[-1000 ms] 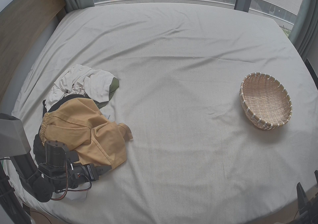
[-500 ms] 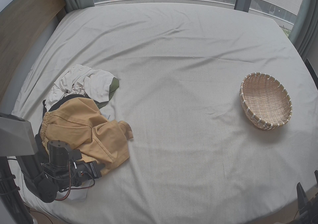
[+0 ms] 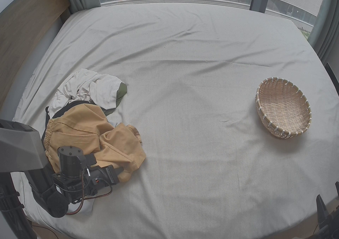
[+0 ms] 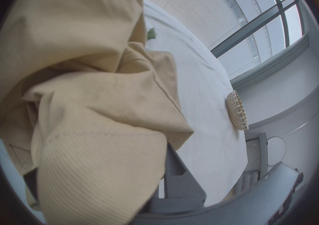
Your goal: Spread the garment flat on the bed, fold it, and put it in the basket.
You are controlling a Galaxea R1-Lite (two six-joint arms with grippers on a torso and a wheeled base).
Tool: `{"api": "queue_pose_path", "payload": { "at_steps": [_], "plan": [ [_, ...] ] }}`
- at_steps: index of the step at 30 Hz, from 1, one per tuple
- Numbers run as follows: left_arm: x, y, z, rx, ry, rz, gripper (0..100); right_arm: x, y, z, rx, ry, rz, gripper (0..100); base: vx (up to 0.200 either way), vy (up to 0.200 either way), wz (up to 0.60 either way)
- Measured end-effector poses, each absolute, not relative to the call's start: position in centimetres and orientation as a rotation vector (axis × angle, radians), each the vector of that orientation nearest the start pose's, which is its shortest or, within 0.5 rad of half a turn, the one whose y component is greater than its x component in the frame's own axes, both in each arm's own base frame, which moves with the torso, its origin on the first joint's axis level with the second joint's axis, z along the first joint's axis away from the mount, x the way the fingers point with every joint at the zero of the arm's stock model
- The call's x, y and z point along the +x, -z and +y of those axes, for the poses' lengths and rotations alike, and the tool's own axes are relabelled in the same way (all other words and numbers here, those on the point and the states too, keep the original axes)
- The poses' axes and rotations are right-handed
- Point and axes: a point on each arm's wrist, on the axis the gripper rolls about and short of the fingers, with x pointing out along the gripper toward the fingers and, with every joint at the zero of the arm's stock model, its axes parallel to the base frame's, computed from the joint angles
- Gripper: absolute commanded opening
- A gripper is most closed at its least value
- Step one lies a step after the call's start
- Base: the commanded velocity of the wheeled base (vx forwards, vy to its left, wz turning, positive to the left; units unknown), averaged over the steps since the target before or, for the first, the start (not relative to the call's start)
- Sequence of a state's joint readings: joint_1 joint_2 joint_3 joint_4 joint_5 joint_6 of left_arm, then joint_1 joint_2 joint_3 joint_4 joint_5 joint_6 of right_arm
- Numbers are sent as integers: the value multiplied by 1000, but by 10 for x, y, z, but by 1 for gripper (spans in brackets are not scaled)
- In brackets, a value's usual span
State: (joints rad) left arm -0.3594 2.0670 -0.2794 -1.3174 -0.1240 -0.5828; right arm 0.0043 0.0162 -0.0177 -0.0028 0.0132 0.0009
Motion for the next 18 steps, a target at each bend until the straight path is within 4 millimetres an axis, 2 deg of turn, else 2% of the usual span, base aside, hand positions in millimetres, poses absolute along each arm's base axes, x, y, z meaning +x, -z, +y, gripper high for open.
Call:
{"api": "queue_pose_path", "payload": {
  "at_steps": [18],
  "plan": [
    [266,-55,-153,-570,462,484,0,-23,-81,0,1,-17,-4,100,0,0,0]
  ]
}}
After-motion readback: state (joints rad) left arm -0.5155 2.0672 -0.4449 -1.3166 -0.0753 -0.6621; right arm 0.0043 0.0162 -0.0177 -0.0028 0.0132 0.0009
